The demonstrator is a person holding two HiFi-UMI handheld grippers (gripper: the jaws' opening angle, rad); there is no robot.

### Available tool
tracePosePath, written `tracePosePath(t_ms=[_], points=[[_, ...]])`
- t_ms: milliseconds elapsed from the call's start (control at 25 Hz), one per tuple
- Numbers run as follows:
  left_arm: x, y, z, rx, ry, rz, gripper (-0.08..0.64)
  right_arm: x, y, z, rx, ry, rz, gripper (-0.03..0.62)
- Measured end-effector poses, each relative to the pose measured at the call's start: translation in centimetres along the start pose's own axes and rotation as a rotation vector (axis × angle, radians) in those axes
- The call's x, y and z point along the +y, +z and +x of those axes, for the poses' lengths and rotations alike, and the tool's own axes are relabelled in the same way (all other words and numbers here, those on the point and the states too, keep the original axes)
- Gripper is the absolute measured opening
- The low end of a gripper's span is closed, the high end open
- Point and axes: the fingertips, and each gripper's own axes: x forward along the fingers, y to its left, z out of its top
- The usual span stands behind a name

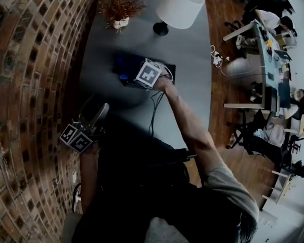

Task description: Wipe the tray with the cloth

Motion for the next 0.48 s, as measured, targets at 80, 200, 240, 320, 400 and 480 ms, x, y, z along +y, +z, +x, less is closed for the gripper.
tracePosePath(t_ms=[80,200,240,320,400,480], points=[[0.1,-0.3,0.1,0.015,0.0,-0.001,0.247,4.7,-0.8,-0.3,0.049,0.091,-0.133,0.189],[-0.2,-0.7,0.5,0.037,-0.012,0.007,0.247,6.6,-1.7,-1.3,0.082,0.132,-0.215,0.19],[-0.4,-0.8,0.6,0.043,-0.016,0.01,0.247,4.4,-1.5,-1.8,0.064,0.067,-0.162,0.19],[-0.7,-0.9,0.8,0.05,-0.024,0.014,0.247,-1.9,0.0,-2.9,-0.026,-0.117,0.003,0.19],[-1.0,-1.1,0.8,0.054,-0.028,0.015,0.247,-6.6,1.7,-3.4,-0.119,-0.226,0.151,0.19],[-1.4,-1.2,0.9,0.054,-0.031,0.014,0.247,-7.3,1.8,-1.7,-0.12,-0.198,0.221,0.19]])
